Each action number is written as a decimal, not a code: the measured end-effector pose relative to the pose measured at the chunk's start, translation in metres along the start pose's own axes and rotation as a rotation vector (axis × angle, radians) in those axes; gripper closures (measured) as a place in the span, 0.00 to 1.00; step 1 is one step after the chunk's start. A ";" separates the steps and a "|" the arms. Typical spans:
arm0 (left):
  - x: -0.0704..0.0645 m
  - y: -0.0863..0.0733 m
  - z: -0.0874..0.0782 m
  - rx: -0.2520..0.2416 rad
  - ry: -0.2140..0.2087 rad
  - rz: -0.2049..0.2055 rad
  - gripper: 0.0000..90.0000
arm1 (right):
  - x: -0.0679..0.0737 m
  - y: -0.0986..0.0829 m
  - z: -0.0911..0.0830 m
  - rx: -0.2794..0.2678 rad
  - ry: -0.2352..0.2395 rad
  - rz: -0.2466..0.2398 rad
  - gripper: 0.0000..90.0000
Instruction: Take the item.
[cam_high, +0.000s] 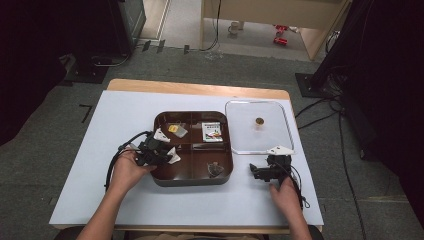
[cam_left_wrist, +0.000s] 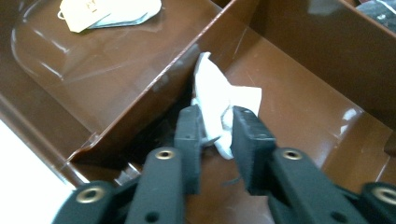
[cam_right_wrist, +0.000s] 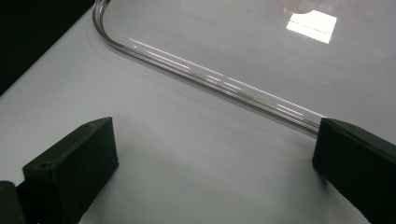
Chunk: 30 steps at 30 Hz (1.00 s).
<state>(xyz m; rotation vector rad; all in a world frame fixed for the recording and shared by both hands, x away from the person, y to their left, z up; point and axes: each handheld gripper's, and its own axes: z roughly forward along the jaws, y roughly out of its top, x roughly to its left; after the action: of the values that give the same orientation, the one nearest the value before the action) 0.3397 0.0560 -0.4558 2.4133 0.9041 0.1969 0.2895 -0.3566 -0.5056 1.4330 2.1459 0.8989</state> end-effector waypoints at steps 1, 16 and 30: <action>0.000 0.000 0.000 -0.003 -0.001 0.008 0.89 | 0.000 0.000 0.000 0.000 0.000 0.000 0.00; 0.000 0.000 -0.002 -0.011 -0.025 0.004 0.92 | 0.000 0.000 0.000 0.000 0.000 0.000 0.00; 0.004 -0.001 -0.010 -0.050 -0.042 -0.016 0.92 | 0.000 0.000 0.000 0.000 0.001 0.000 0.00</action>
<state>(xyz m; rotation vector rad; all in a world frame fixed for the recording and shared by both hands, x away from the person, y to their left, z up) 0.3394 0.0636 -0.4480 2.3547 0.8891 0.1598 0.2895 -0.3567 -0.5056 1.4333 2.1462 0.8995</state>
